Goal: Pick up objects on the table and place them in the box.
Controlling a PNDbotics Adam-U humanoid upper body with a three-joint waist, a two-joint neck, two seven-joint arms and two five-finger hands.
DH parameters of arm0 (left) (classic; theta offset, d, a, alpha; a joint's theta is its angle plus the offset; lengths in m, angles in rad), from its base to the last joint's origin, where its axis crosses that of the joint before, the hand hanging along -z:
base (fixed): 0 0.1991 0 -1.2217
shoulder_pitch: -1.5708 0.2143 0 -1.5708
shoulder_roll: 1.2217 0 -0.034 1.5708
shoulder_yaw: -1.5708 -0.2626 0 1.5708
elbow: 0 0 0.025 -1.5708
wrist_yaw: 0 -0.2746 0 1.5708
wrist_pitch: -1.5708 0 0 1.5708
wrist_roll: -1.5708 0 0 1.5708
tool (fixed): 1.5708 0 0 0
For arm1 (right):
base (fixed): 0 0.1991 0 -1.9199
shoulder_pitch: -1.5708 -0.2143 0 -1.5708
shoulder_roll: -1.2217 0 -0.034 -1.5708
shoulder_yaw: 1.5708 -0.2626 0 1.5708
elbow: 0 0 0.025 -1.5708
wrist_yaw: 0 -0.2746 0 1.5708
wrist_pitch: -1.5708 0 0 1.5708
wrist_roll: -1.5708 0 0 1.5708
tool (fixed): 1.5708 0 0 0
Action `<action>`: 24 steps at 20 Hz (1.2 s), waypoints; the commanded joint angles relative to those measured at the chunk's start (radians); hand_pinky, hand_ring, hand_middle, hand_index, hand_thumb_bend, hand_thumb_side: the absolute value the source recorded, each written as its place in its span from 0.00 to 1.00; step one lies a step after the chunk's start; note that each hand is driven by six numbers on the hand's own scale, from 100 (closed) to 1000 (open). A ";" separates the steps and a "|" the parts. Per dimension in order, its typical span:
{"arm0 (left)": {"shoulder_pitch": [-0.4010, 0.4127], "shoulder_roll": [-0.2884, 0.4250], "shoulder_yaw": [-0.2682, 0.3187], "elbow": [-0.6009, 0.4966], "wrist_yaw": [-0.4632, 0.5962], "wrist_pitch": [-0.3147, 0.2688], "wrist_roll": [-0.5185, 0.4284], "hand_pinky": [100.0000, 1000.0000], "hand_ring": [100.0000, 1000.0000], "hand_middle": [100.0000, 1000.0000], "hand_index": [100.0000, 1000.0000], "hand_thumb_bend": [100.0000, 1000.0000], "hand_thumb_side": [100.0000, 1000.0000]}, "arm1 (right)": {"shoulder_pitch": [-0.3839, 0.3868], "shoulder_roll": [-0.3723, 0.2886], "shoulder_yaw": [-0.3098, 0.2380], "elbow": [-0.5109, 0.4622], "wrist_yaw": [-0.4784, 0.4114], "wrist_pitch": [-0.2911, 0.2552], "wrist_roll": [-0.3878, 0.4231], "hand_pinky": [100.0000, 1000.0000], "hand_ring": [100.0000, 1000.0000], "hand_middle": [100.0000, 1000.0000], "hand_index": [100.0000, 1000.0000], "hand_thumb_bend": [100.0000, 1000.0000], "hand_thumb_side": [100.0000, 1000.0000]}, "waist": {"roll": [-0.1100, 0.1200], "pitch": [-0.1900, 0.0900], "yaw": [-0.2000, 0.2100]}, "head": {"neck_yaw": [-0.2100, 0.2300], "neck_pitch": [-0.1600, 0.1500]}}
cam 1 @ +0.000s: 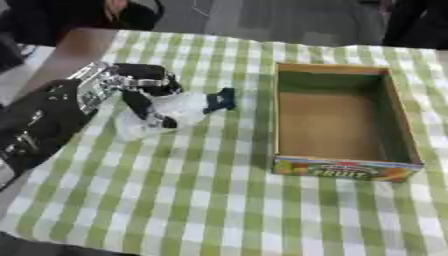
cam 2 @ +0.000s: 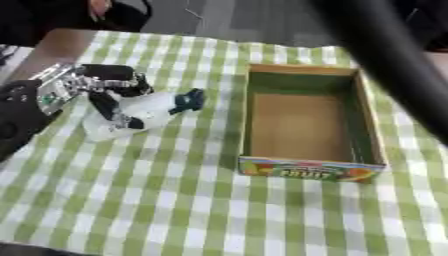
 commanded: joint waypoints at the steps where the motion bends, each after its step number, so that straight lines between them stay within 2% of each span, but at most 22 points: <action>1: -0.030 0.037 0.021 0.003 0.018 -0.135 -0.165 0.00 0.00 0.01 0.20 0.04 0.78 | -0.004 -0.009 -0.004 -0.025 -0.001 -0.001 0.002 0.48 0.67 0.68 0.76 0.07 1.00 | 0.000 -0.012 0.003 | 0.006 -0.004; 24: -0.118 0.085 0.026 -0.117 0.110 -0.012 -0.223 0.00 0.00 0.00 0.19 0.03 0.78 | 0.006 -0.016 -0.004 -0.023 -0.001 -0.002 0.004 0.49 0.67 0.68 0.75 0.07 1.00 | 0.008 -0.027 0.011 | 0.006 -0.004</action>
